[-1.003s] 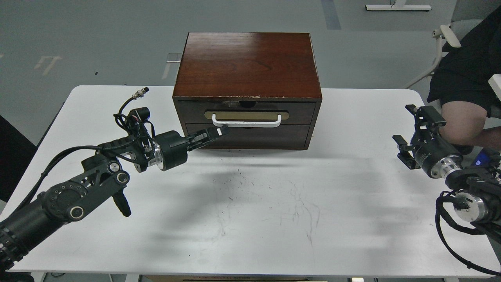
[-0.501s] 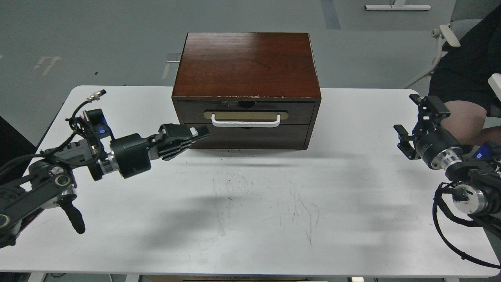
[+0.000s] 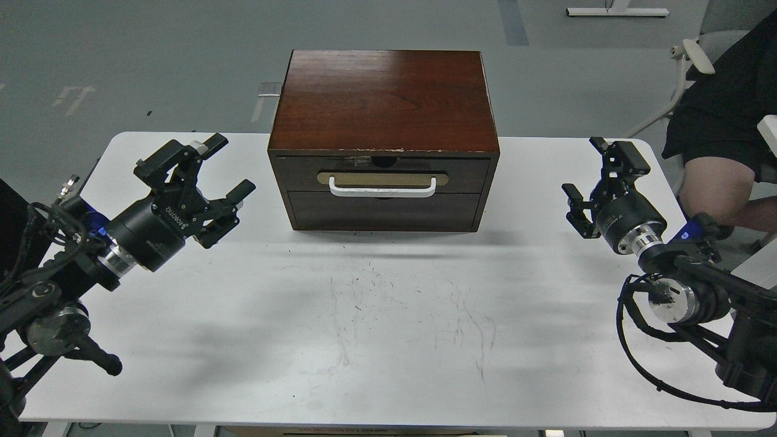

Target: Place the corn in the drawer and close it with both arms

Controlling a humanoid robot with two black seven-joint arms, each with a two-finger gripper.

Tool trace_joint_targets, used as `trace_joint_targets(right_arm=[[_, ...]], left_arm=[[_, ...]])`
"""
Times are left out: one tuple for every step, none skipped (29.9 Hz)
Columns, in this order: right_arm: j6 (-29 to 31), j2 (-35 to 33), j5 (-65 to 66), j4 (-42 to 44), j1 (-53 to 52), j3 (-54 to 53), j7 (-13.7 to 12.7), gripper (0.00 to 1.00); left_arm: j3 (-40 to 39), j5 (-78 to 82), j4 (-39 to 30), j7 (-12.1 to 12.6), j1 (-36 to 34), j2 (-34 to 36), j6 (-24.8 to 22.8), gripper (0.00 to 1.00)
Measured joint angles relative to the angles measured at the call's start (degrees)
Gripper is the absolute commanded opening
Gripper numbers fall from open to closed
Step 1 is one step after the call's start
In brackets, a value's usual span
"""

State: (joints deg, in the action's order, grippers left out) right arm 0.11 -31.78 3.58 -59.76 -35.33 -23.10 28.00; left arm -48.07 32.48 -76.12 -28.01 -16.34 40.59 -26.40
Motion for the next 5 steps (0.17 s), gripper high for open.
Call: trace_joint_targets(right_arm=[[0.09,0.15,0.05,-0.1,0.0,0.07,0.0,1.0],[0.24,0.23,0.08,-0.22,0.0,0.11,0.0,1.0],[0.33,0.27,0.09,-0.31,0.0,0.14,0.0,1.0],[0.41,0.29,0.09,-0.4,0.0,0.14,0.0,1.0],[0.49,0.3,0.09,-0.49,0.0,0.14,0.0,1.0]], left_arm=[[-0.48,-0.01,0.27,0.0,0.57,-0.56,-0.08,0.99],[-0.81,-0.01,0.46,0.0,1.03,-0.99,-0.16,0.99],[-0.99,-0.01,0.56,0.0,1.36,-1.23,-0.18,0.99],[-1.11,-0.01,0.64,0.0,1.6,-1.42,-0.2,0.99],[-1.19,-0.01,0.68,0.0,1.78,-1.55,-0.2,0.99]])
